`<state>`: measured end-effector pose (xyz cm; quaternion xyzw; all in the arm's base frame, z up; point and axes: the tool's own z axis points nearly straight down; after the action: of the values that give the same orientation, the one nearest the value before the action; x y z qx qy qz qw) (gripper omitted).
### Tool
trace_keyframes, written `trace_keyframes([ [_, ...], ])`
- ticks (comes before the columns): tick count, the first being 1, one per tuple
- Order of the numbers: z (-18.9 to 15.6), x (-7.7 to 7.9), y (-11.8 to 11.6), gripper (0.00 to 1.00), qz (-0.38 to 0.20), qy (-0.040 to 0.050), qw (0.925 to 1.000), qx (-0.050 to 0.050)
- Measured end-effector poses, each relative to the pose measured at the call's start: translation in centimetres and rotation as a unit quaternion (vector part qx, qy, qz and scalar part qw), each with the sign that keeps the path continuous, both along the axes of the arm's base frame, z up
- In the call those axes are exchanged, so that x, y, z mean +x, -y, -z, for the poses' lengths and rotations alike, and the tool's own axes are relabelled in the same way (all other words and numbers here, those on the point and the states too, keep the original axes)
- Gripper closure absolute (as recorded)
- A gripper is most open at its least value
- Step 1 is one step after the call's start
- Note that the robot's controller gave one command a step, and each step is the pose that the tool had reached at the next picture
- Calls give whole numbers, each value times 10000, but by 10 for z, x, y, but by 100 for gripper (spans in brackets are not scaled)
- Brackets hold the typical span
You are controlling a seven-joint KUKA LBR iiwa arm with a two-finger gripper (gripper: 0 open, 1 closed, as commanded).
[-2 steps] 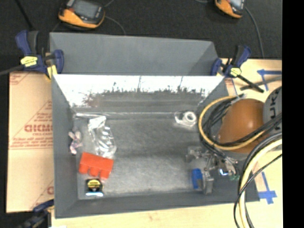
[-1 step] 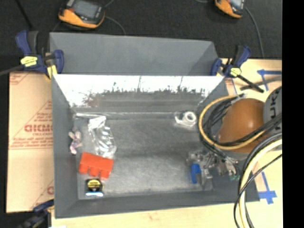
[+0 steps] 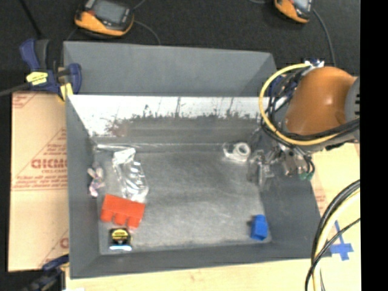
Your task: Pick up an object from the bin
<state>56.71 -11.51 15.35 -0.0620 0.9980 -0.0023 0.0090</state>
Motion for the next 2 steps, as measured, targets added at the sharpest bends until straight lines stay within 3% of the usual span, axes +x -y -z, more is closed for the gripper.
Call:
trace_keyframes([
  [1,6,-5,0,0,19,-76,10000,19],
  [2,76,-83,33,0,-1146,-96,9934,2],
])
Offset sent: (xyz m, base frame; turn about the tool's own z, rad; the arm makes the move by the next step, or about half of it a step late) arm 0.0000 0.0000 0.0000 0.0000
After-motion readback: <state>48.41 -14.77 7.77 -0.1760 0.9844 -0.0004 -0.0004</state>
